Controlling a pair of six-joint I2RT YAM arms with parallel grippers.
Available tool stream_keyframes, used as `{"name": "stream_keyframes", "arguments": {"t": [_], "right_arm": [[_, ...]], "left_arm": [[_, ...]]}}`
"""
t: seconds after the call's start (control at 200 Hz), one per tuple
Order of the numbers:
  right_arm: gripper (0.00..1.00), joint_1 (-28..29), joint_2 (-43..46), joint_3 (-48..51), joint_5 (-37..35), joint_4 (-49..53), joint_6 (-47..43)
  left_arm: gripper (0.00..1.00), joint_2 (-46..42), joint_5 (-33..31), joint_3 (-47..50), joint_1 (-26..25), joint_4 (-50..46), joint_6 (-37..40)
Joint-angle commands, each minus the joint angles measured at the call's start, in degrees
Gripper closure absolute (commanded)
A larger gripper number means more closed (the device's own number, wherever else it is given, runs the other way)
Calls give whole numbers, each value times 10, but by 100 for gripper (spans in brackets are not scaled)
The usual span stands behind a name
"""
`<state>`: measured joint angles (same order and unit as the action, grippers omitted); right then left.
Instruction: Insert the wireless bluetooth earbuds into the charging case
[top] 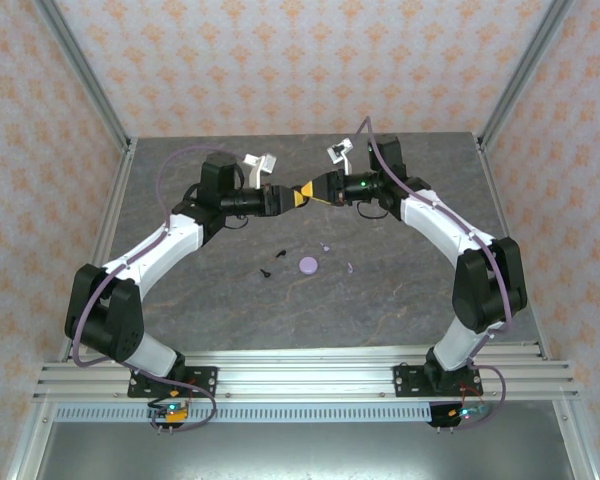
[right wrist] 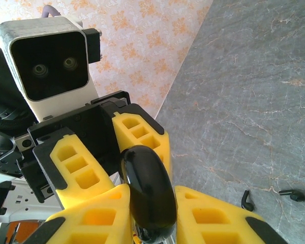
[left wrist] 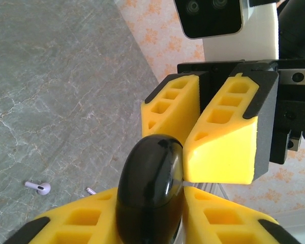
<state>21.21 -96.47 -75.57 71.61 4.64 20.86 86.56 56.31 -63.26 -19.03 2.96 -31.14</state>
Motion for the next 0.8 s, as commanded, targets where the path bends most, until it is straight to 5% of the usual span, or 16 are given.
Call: {"name": "stream_keyframes", "arguments": {"t": [0.0,0.145,0.335,0.556,0.796], "right_arm": [[77,8,15,-12,8,-1,-16],[70,7,24,-22,-20,48,-48],[49,7,54,-37,-107,140,-97],[47,16,78,-63,-148,238,-150],[43,39,97,-77,-165,296,-192]], "left_arm": [[76,5,6,-2,-10,37,-9],[82,-2,-5,-7,-10,11,19],[83,-26,-47,-8,-10,-40,90],[87,-68,-79,50,-11,41,160],[86,-93,-50,56,-21,8,287]]}}
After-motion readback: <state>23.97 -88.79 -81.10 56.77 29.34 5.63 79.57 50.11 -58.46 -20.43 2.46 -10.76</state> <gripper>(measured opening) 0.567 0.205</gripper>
